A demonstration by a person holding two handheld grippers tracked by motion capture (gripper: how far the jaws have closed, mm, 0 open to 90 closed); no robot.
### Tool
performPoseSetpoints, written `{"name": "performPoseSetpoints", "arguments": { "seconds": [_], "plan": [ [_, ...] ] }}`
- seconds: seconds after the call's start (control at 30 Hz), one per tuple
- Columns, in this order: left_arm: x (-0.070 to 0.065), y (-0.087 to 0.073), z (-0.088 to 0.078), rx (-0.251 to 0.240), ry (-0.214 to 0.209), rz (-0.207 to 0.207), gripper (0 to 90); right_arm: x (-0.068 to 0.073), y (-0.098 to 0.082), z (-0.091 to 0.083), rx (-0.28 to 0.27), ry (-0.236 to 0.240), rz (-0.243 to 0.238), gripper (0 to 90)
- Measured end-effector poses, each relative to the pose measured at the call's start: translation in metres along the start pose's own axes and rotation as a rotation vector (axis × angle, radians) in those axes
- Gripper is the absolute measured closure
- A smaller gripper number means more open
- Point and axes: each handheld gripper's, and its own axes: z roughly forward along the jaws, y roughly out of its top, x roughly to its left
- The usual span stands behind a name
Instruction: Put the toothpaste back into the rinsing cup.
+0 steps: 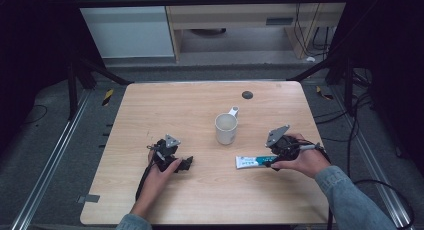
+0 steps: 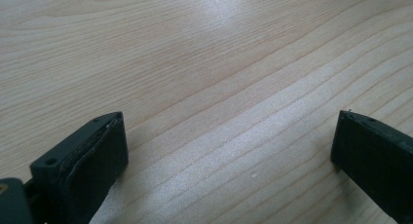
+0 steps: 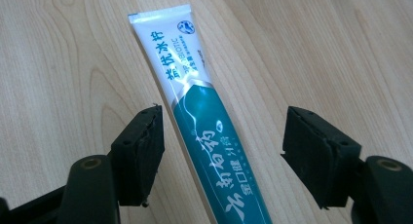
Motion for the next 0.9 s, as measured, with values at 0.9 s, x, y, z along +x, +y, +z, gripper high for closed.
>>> {"name": "performPoseSetpoints", "arguments": {
  "seconds": [0.9],
  "plan": [
    [0.000,0.000,0.000,-0.001,0.000,-0.001,0.0,0.000,0.016,0.012,0.075,0.058,-0.078,38.3]
  ]
}}
